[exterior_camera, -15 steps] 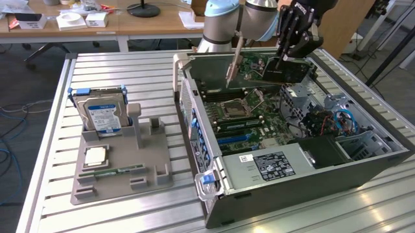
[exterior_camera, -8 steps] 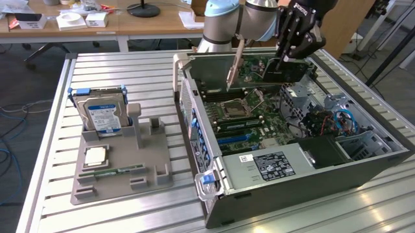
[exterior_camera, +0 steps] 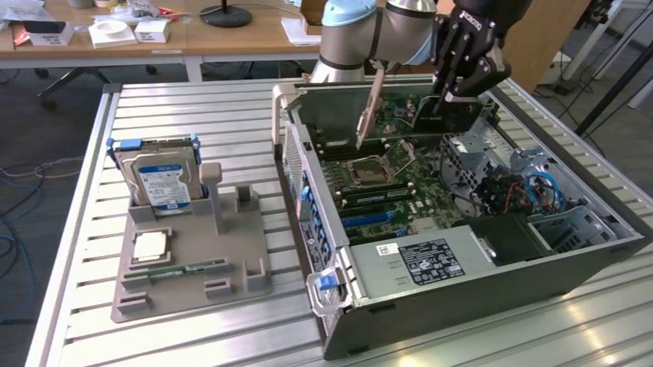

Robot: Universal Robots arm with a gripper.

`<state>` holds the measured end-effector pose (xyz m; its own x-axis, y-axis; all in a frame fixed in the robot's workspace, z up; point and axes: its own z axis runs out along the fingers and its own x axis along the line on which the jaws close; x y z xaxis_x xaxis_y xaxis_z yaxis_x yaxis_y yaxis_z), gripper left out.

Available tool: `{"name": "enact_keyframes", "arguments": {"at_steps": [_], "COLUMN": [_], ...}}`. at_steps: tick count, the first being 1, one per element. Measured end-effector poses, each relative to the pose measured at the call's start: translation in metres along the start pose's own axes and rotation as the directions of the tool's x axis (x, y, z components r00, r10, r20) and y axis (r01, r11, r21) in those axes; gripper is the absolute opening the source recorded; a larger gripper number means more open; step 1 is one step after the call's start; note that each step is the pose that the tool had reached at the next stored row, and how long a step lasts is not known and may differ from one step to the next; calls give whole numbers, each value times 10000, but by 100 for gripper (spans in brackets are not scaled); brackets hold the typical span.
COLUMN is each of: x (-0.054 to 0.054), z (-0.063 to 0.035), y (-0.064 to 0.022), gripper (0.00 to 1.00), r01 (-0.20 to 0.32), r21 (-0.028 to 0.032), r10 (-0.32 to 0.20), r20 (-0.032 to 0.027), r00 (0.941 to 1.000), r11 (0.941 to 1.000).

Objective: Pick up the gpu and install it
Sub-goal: 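Insert the gpu into the slot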

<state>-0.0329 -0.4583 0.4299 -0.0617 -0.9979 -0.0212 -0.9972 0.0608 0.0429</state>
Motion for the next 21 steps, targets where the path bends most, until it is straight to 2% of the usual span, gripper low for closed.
{"name": "enact_keyframes", "arguments": {"at_steps": [4, 13, 21], "x": [0, 4, 6], "z": [12, 161, 252], "y": [2, 4, 17], "gripper": [26, 26, 26], "r01": [128, 169, 430], "r21": [2, 14, 69], "r10": [-128, -169, -431], "r20": [-2, 1, 40], "r00": [9999, 9999, 9991], "r11": [9999, 9999, 9990]}}
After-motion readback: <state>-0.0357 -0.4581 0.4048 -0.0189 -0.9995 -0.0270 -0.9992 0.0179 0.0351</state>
